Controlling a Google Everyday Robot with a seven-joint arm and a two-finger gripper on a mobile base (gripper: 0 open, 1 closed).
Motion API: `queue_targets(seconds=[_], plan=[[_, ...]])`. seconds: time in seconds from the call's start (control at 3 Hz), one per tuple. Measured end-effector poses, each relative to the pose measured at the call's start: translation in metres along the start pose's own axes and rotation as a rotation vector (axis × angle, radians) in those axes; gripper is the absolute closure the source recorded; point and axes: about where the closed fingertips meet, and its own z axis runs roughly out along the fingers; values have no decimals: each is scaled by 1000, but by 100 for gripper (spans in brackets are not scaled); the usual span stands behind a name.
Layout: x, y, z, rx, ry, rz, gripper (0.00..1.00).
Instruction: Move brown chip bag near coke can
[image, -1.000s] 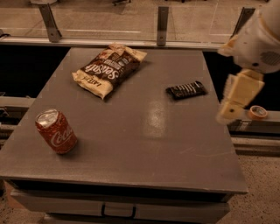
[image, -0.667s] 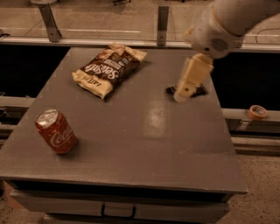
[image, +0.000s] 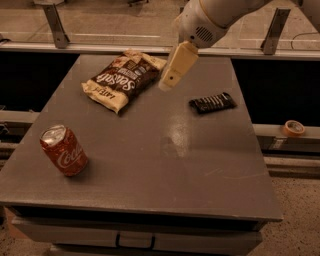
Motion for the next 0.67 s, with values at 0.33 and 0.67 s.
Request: queue_targets(seconds=[0.33, 0.67], plan=[[-6, -4, -3, 27, -37, -7, 0], [-20, -32, 27, 77, -100, 10, 0]])
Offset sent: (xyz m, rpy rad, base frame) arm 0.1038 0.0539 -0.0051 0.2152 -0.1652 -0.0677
